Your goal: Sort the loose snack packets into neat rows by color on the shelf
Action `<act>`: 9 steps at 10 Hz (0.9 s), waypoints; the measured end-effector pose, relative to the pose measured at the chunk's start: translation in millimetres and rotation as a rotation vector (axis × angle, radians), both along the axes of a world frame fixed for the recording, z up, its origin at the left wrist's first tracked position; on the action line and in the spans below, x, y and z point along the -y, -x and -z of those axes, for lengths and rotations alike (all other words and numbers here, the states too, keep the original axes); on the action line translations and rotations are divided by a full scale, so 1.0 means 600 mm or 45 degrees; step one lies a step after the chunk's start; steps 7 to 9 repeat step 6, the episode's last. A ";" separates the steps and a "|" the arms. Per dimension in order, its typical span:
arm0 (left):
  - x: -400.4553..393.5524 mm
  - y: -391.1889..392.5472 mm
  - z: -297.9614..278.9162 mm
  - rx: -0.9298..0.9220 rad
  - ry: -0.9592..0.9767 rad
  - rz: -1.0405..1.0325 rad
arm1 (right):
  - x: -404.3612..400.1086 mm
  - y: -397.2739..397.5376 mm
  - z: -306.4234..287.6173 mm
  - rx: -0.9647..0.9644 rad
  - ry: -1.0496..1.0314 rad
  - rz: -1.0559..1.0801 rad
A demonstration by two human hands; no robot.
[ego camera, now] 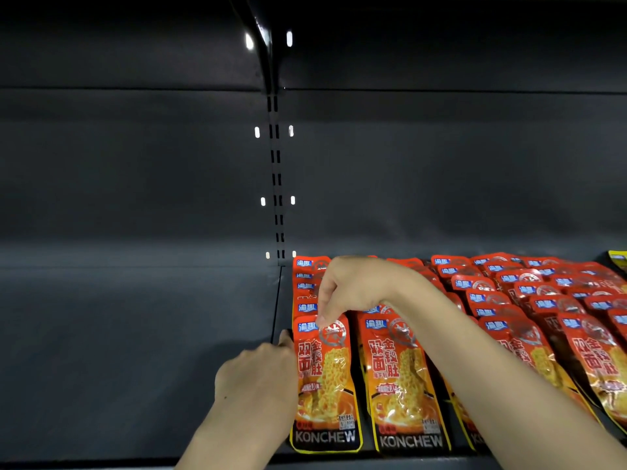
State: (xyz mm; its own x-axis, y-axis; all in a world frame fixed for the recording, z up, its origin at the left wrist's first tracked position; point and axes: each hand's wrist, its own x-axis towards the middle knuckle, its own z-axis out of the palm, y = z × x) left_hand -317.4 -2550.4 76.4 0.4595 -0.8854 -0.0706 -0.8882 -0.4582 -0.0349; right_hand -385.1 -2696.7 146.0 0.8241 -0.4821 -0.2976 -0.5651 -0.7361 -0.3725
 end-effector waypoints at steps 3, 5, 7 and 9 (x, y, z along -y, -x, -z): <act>-0.001 0.000 0.005 0.048 -0.014 0.019 | -0.006 0.002 0.001 0.010 -0.014 -0.019; -0.002 -0.004 0.009 0.007 0.047 0.044 | -0.007 0.005 -0.002 0.013 0.034 0.017; -0.008 -0.019 0.002 -0.121 0.188 0.035 | -0.008 0.015 -0.014 0.130 0.055 0.122; -0.008 -0.019 0.002 -0.121 0.188 0.035 | -0.008 0.015 -0.014 0.130 0.055 0.122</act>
